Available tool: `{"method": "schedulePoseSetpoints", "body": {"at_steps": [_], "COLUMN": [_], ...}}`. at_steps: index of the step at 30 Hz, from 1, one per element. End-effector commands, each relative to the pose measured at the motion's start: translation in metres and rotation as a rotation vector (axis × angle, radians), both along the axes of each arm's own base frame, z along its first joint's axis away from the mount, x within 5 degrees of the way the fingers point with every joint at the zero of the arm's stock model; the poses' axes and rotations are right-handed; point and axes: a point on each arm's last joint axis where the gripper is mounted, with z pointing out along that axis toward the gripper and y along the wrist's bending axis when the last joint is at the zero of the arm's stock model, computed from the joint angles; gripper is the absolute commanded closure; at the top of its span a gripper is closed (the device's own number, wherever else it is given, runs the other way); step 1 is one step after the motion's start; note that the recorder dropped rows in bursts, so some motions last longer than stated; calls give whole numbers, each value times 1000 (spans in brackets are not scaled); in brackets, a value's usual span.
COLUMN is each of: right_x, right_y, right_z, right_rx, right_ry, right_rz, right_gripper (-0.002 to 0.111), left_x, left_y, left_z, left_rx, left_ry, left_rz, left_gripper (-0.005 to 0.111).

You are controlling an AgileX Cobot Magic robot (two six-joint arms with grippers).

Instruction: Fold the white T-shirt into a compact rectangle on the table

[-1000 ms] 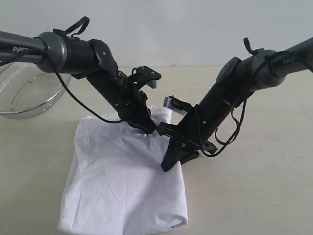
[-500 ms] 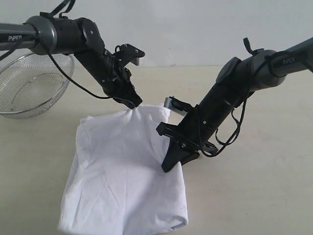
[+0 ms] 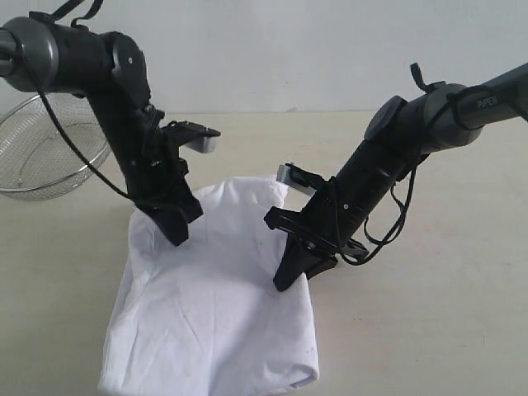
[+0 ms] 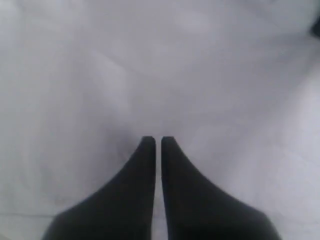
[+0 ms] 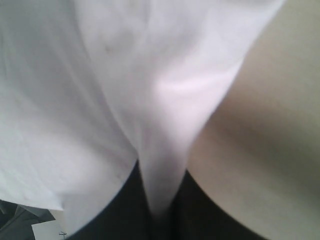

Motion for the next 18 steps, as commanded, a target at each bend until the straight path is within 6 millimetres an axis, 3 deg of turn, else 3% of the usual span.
{"method": "schedulePoseSetpoints", "body": {"at_steps": [1,12,18], "right_x": [-3,-3,-2], "right_y": [-7,-7,-8], "right_z": [-5,-5,-4], "right_rx": [-42,-43,-39], "right_ry": [-7,1,2], "right_rz": [33,25,13], "right_gripper": [109,109,109], "left_x": [-2,15,12], "left_y": [12,49,45], "left_z": [-13,-21,5], "left_rx": [115,145,59], "left_ry": [-69,-137,-158], "left_rz": [93,249,298], "left_gripper": [102,102,102]}}
